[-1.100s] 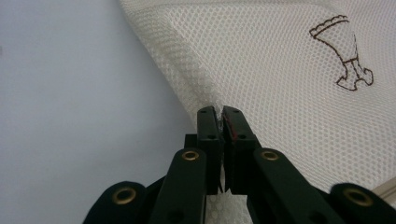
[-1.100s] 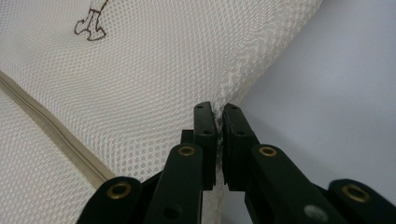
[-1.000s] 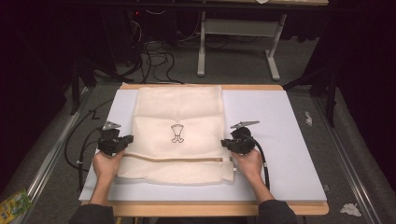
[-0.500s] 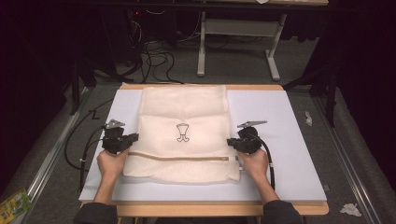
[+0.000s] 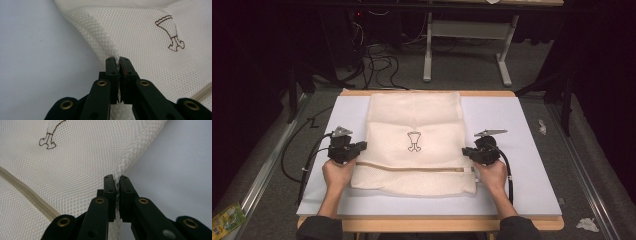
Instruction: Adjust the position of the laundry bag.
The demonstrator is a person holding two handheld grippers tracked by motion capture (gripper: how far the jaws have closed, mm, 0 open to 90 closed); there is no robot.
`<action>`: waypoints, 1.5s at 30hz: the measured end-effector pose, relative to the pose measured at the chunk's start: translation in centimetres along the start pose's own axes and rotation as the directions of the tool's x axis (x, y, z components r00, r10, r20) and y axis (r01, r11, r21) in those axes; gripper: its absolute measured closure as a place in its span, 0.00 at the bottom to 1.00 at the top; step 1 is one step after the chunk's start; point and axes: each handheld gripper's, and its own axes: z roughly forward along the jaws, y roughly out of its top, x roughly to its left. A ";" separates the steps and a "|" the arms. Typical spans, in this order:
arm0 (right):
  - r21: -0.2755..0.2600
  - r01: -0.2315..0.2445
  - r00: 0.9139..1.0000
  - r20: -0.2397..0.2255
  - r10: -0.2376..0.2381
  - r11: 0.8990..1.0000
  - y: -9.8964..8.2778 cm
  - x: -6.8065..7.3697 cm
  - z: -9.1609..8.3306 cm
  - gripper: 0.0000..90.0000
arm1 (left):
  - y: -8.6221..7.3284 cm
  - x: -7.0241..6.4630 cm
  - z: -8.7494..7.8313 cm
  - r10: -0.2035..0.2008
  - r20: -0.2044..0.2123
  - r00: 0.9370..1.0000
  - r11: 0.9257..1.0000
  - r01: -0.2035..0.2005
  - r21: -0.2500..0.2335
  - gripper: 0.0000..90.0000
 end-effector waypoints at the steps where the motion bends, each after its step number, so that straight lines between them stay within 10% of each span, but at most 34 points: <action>1: -0.004 -0.002 1.000 0.002 0.002 1.000 0.0 -0.1 -0.2 0.97 | 0.0 -0.1 0.0 -0.002 0.004 1.000 1.000 0.002 -0.003 0.97; 45: -0.046 -0.096 0.992 0.077 0.100 0.994 -4.0 -6.1 -4.5 0.96 | 1.3 -6.5 4.4 0.110 0.022 0.994 0.994 -0.110 0.014 0.96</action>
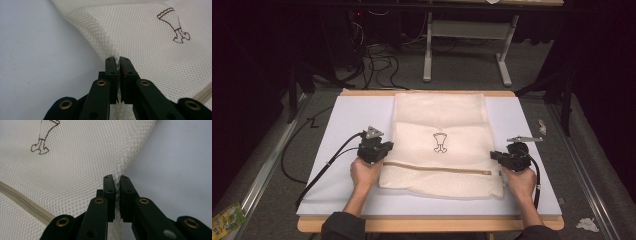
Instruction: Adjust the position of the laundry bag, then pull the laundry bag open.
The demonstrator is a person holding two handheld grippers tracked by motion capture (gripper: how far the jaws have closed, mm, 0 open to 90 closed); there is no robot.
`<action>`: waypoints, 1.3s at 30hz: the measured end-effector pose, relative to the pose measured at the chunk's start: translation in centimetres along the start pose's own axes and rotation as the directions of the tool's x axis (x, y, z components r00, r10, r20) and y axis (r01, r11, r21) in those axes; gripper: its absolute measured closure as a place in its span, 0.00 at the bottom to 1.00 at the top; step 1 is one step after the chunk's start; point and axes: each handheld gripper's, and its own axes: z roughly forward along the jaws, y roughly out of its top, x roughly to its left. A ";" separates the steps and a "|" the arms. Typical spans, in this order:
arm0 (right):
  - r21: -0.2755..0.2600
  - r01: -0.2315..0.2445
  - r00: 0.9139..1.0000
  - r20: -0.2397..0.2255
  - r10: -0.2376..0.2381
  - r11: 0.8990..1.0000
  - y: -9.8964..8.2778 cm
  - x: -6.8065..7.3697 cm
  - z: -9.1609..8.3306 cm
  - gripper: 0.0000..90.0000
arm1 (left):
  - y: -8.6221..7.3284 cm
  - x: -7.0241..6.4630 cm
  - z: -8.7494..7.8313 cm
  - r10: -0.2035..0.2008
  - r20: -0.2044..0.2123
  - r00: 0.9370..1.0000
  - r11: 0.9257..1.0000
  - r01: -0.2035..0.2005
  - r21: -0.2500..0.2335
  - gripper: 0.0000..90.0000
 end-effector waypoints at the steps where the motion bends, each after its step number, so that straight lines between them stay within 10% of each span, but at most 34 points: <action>1: 0.002 0.001 1.000 0.002 -0.001 1.000 0.0 0.1 0.1 0.96 | 0.0 0.0 0.0 0.002 -0.003 1.000 1.000 -0.002 0.002 0.96; 32: -0.013 0.020 1.000 0.006 -0.020 1.000 -1.2 -0.1 0.5 0.85 | -1.0 -0.7 0.2 0.071 -0.042 0.997 0.997 -0.071 0.010 0.91; 39: -0.008 0.022 1.000 0.010 -0.021 1.000 -1.7 0.1 0.5 0.67 | -1.2 -1.2 -0.5 0.089 -0.041 0.995 0.996 -0.090 -0.027 0.73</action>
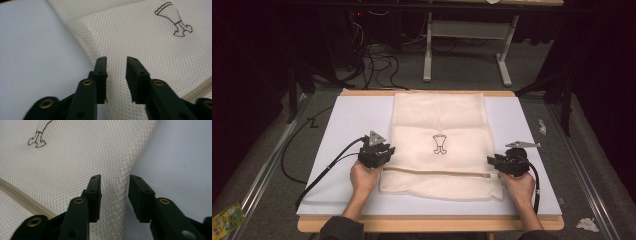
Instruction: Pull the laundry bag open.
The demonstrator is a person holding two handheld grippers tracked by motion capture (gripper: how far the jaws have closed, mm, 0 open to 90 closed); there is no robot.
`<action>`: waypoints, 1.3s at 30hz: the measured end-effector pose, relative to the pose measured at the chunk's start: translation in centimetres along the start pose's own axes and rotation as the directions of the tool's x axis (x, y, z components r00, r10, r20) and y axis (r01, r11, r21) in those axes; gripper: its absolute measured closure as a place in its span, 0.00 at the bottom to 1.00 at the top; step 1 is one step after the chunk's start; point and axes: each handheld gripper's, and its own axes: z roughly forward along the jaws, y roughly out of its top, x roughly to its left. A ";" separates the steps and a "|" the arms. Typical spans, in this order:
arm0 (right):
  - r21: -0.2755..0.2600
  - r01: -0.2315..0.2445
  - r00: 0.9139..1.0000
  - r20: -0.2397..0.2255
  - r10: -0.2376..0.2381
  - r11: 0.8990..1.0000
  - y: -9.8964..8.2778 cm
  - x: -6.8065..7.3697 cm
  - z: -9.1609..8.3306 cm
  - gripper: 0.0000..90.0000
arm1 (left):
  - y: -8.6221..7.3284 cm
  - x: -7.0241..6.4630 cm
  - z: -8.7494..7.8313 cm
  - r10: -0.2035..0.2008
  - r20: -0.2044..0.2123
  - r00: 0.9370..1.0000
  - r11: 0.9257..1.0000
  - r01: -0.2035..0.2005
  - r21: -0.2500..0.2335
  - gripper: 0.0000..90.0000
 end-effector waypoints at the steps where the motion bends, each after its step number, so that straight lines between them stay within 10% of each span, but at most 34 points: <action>1: -0.002 -0.002 1.000 0.000 0.002 1.000 -0.1 0.0 0.0 0.64 | -0.1 -0.1 -0.2 0.007 0.000 1.000 1.000 -0.007 -0.008 0.69; 20: -0.002 -0.001 1.000 -0.027 0.001 1.000 -2.1 1.2 -0.3 0.49 | -1.9 -4.1 0.9 0.010 0.125 0.992 1.000 -0.007 -0.026 0.61; 28: 0.024 0.074 0.996 0.045 -0.075 0.997 -1.9 2.3 0.0 0.74 | -1.4 -5.8 2.0 0.048 0.176 0.983 0.999 -0.048 -0.005 0.58; 39: 0.016 0.104 0.995 -0.006 -0.104 0.994 -1.9 1.9 -0.2 0.96 | -0.3 -7.0 2.7 0.057 0.181 0.982 0.998 -0.058 -0.001 0.54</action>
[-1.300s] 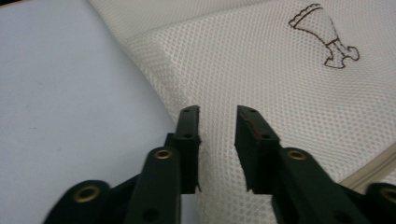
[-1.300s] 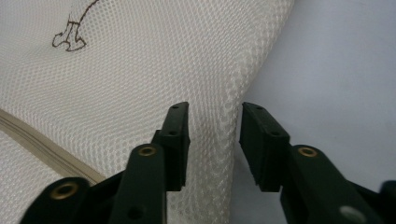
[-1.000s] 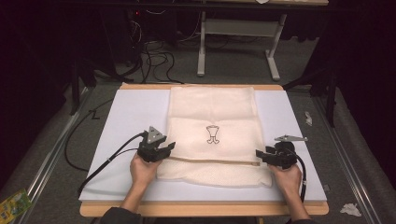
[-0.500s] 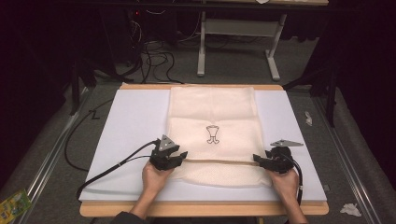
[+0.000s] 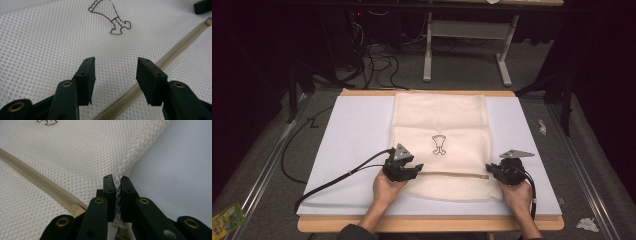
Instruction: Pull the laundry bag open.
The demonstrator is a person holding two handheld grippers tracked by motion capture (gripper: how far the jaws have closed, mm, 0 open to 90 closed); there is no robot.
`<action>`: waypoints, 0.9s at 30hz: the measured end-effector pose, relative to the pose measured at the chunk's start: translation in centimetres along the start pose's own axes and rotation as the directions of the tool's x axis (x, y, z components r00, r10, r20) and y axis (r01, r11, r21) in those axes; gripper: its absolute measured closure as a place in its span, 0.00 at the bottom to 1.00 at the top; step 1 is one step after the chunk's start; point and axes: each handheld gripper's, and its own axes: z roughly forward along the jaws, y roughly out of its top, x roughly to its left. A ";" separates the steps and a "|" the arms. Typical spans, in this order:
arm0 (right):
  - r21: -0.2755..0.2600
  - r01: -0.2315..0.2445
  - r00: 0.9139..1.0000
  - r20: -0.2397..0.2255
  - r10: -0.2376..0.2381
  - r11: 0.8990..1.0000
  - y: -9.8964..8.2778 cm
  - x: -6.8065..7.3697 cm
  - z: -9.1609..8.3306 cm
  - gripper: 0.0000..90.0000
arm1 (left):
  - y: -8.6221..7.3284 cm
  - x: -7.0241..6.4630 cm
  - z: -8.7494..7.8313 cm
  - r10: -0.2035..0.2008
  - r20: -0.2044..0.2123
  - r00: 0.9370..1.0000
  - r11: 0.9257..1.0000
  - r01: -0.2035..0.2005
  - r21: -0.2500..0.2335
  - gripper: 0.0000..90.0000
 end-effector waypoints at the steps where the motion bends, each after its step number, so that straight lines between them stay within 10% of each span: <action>1: 0.002 -0.013 1.000 -0.010 0.013 1.000 0.0 -0.1 -0.1 0.97 | 0.1 -0.1 0.1 -0.002 0.000 1.000 1.000 0.002 -0.003 0.53; 15: -0.037 -0.038 0.995 -0.089 0.035 0.999 0.6 -0.7 -1.1 0.97 | 1.5 -1.3 0.9 -0.031 0.053 0.998 0.999 0.031 -0.006 0.50; 27: -0.067 -0.047 0.991 -0.126 0.038 0.997 1.4 -0.8 -2.0 0.97 | 2.7 -3.2 1.6 0.027 0.078 0.997 1.000 -0.027 0.002 0.52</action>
